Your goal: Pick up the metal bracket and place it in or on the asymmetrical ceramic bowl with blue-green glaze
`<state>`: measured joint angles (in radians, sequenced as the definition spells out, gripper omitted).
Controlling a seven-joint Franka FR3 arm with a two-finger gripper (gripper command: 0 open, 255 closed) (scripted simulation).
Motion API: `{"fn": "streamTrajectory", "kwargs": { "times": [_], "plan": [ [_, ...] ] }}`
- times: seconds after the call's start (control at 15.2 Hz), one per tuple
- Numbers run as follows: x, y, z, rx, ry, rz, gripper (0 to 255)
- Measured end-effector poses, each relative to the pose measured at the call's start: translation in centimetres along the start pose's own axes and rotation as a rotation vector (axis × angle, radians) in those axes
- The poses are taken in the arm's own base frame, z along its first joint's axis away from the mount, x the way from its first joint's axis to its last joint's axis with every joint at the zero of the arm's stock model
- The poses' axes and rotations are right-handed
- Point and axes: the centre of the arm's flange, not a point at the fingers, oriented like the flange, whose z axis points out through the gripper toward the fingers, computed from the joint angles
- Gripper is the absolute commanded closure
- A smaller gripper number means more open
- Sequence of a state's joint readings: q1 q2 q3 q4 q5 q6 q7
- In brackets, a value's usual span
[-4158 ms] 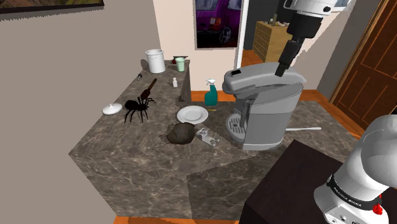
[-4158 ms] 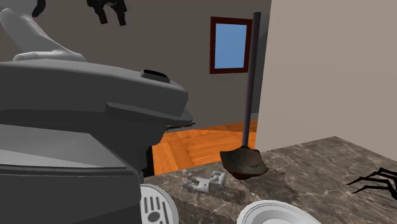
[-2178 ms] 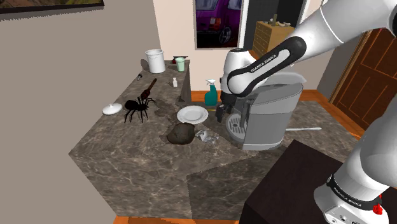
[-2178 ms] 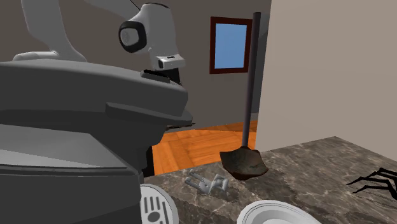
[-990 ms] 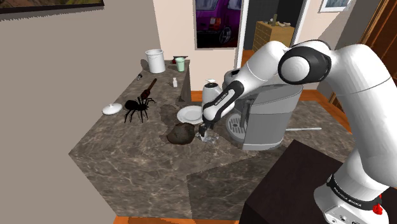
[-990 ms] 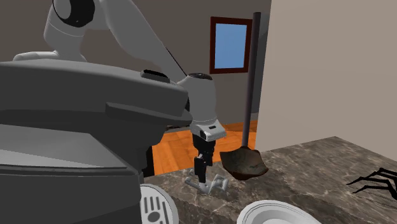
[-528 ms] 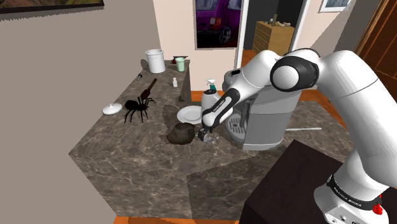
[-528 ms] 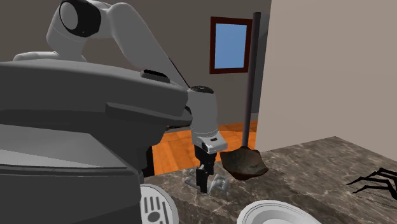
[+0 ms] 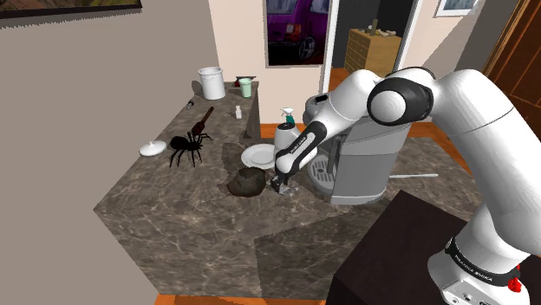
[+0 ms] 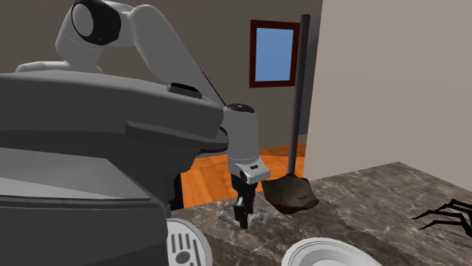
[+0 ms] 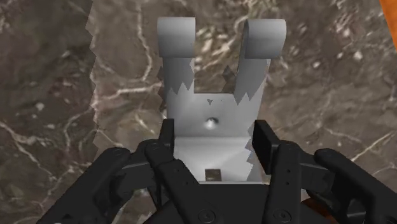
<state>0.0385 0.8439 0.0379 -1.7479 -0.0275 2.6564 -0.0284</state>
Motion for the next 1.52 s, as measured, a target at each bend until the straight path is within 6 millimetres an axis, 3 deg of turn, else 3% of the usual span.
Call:
{"fn": "streamTrajectory", "kwargs": {
  "times": [0.53, 0.59, 0.92, 1.52],
  "plan": [
    [0.1, 0.1, -0.2, -0.001, 0.003, 0.001, 255],
    [0.1, 0.1, -0.3, -0.001, 0.004, 0.001, 0],
    [-1.3, 0.3, -2.4, -0.017, -0.02, -0.004, 0],
    [-1.6, 0.3, 0.9, -0.019, -0.025, -0.004, 0]
  ]
}}
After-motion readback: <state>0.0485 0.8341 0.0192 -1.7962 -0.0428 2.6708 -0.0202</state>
